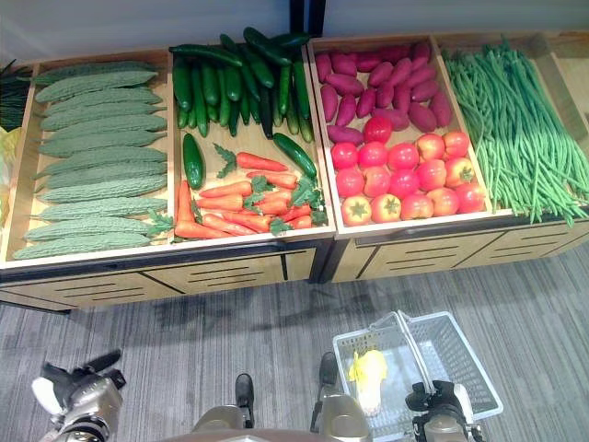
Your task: Get the vegetables into the basket
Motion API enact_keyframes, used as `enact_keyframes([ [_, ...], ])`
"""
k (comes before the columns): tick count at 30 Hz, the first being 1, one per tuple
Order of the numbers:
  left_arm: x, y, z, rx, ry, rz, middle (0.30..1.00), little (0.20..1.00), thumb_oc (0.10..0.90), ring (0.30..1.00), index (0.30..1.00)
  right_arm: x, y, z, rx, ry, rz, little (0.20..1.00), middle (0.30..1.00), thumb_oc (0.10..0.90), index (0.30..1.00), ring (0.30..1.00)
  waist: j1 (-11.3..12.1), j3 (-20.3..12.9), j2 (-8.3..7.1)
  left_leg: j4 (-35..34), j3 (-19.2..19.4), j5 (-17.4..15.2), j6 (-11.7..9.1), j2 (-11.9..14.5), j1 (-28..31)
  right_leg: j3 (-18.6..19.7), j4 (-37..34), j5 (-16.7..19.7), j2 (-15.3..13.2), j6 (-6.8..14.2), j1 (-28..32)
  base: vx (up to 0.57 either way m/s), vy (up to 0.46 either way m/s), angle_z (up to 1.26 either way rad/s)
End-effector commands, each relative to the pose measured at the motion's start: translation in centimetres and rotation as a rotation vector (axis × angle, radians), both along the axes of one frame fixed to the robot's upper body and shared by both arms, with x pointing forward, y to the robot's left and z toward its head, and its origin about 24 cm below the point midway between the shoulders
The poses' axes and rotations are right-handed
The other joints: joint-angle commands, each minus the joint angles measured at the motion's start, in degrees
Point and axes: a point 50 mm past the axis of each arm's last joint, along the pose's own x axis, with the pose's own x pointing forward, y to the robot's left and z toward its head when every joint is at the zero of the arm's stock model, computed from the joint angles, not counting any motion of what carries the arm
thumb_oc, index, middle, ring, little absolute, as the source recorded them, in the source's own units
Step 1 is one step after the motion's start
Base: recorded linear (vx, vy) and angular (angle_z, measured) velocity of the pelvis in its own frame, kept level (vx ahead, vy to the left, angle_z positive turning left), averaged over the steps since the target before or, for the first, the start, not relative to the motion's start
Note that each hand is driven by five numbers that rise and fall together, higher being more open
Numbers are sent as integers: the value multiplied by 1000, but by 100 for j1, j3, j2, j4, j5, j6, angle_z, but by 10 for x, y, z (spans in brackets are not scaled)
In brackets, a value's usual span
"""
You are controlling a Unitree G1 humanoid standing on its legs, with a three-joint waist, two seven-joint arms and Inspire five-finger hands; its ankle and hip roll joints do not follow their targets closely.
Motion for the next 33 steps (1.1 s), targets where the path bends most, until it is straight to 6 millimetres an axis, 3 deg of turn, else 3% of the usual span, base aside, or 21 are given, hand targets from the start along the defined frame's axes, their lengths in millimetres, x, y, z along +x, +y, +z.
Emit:
enact_keyframes([
  [1, -13, 56, 57, 333, -40, 211, 1000, 1000, 900, 1000, 1000, 1, -18, 11, -105, -62, -16, 300, 300, 400, 300, 300, 29, -325, -236, 6, -287, -94, -209, 228, -97, 253, 328, -378, -627, 837, 21, 22, 41, -6],
  [4, -8, 78, 107, 539, -121, 246, 1000, 1000, 900, 1000, 1000, -6, -16, 8, -96, -46, -5, 300, 300, 400, 300, 300, 13, -405, -228, 6, -273, -120, -231, 218, -48, 261, 262, -359, -645, 861, 87, 14, 23, -9],
  [5, -8, 77, 107, 540, -120, 247, 1000, 1000, 900, 1000, 1000, -6, -16, 8, -96, -46, -5, 300, 300, 400, 300, 300, 11, -406, -232, 6, -273, -121, -231, 218, -47, 261, 260, -359, -646, 862, 89, 0, 0, 0],
  [8, -3, 83, 139, 669, -168, 236, 1000, 1000, 900, 1000, 1000, -13, -17, 7, -90, -26, -10, 300, 300, 400, 300, 300, -6, -462, -216, 6, -273, -132, -240, 222, -29, 250, 225, -362, -646, 870, 126, 0, 0, 0],
  [9, 13, 73, 169, 801, -233, 162, 1000, 1000, 900, 1000, 1000, -15, -16, 6, -89, -22, -9, 300, 300, 400, 300, 300, -4, -476, -217, 6, -296, -133, -241, 224, -31, 247, 212, -357, -643, 871, 136, 0, 0, 0],
  [10, 22, 63, 183, 894, -227, 85, 1000, 1000, 900, 1000, 1000, -16, -17, 6, -87, -20, -16, 300, 300, 400, 300, 300, 13, -477, -217, 6, -320, -129, -246, 226, -42, 221, 195, -361, -640, 868, 151, -15, -24, 4],
  [13, 29, 60, 185, 930, -182, -9, 1000, 1000, 900, 1000, 1000, -15, -22, 9, -98, -17, -7, 300, 300, 400, 300, 300, -16, -483, -197, 6, -336, -115, -254, 234, -53, 214, 175, -353, -632, 868, 167, -9, -9, 3],
  [15, 62, 42, 224, 1101, -179, -378, 1000, 1000, 900, 1000, 1000, 3, -28, 17, -111, -65, 47, 300, 300, 400, 300, 300, -80, -476, -126, 6, -317, -90, -266, 250, -40, 244, 153, -320, -624, 865, 187, -15, 5, -1],
  [17, 81, 25, 239, 1153, -184, -597, 1000, 1000, 900, 1000, 1000, 8, -30, 19, -110, -77, 69, 300, 300, 400, 300, 300, -146, -493, -90, 6, -292, -89, -276, 258, -24, 269, 129, -295, -620, 870, 188, 0, 0, 0],
  [22, 102, 6, 249, 1229, -99, -847, 1000, 1000, 900, 1000, 1000, 14, -29, 22, -98, -100, 105, 300, 300, 400, 300, 300, -256, -502, -57, 6, -219, -97, -289, 274, -4, 330, 113, -260, -616, 881, 165, -4, 7, -4],
  [28, 127, -34, 253, 1229, -73, -1212, 1000, 1000, 900, 1000, 1000, 12, -30, 22, -84, -88, 131, 300, 300, 400, 300, 300, -437, -517, -19, 6, -82, -123, -302, 292, 49, 460, 75, -221, -602, 898, 129, 9, 9, -9],
  [33, 141, -57, 254, 1183, -112, -1350, 1000, 1000, 900, 1000, 1000, 12, -32, 23, -85, -83, 134, 300, 300, 400, 300, 300, -513, -497, -13, 6, -37, -127, -299, 298, 62, 532, 75, -198, -589, 904, 83, 6, 6, -14],
])
